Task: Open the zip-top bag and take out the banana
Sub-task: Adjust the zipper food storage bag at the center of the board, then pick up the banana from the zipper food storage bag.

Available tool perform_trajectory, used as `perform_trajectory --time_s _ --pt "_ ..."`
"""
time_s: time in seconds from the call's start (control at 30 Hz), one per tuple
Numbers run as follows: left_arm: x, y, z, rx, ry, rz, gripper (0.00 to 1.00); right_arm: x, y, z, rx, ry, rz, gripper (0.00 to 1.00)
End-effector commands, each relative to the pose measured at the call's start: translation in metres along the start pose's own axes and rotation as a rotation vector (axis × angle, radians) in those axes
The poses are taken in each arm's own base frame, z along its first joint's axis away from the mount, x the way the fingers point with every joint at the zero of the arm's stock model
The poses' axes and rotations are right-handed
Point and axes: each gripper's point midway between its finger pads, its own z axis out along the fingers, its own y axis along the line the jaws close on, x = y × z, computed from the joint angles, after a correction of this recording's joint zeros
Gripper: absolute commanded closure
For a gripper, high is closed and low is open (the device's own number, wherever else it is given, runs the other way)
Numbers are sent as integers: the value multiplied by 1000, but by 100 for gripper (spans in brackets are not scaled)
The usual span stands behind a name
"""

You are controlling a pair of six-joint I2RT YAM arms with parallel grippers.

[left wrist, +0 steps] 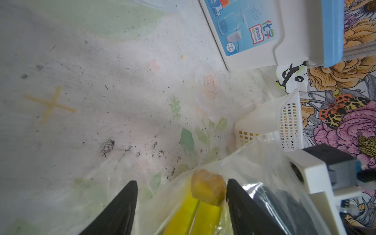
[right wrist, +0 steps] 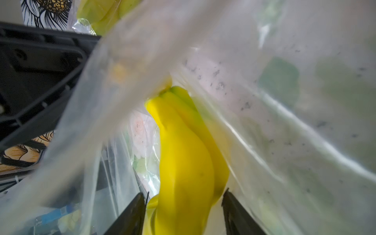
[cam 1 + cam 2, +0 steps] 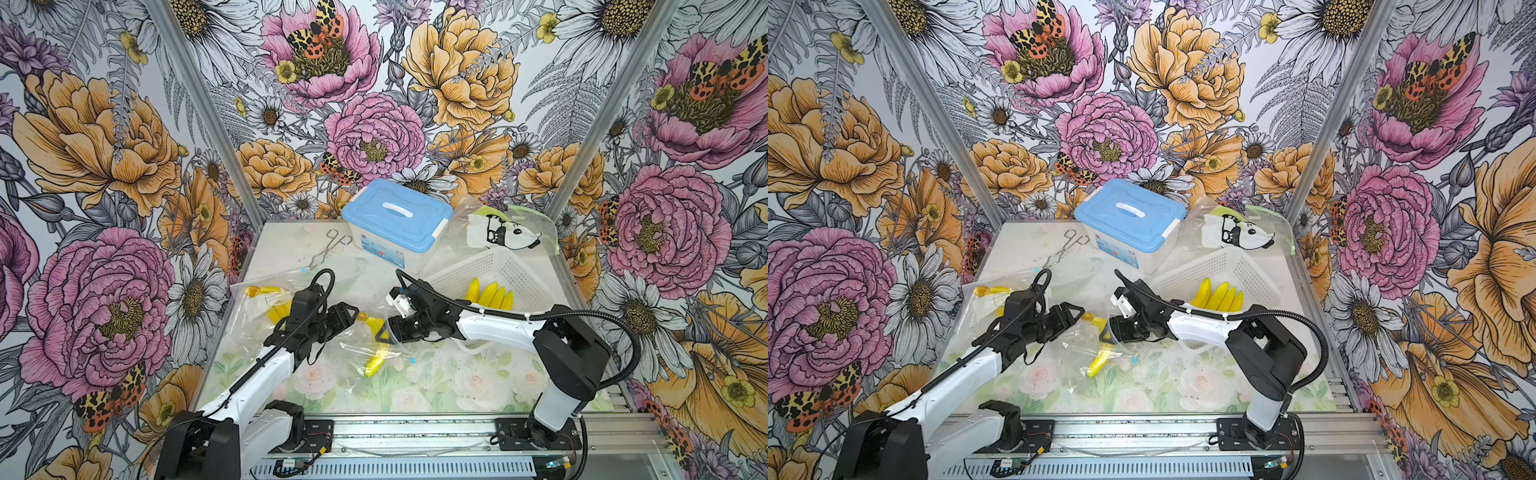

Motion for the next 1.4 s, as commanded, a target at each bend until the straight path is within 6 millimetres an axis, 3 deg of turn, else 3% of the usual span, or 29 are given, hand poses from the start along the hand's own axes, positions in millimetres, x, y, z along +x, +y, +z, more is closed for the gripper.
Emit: perform_trajectory --time_s 0.0,0.17,0.23,0.6,0.73,1.2,1.37 --pt "-7 -19 0 75 -22 55 32 -10 1 4 29 -10 -20 35" --pt "-3 -26 0 99 -8 65 34 -24 3 10 42 -18 -36 30" --pt "0 -26 0 101 -2 63 34 -29 2 14 56 -16 -42 1" --pt "4 -20 3 95 2 45 35 -39 -2 23 95 10 -112 1" --pt "2 -20 5 91 4 41 35 -38 -6 28 93 27 -97 23" --pt "-1 -22 12 94 13 34 36 -55 -4 39 86 16 -88 46" --pt "-11 -18 2 83 -11 28 34 -54 -7 34 88 15 -90 75"
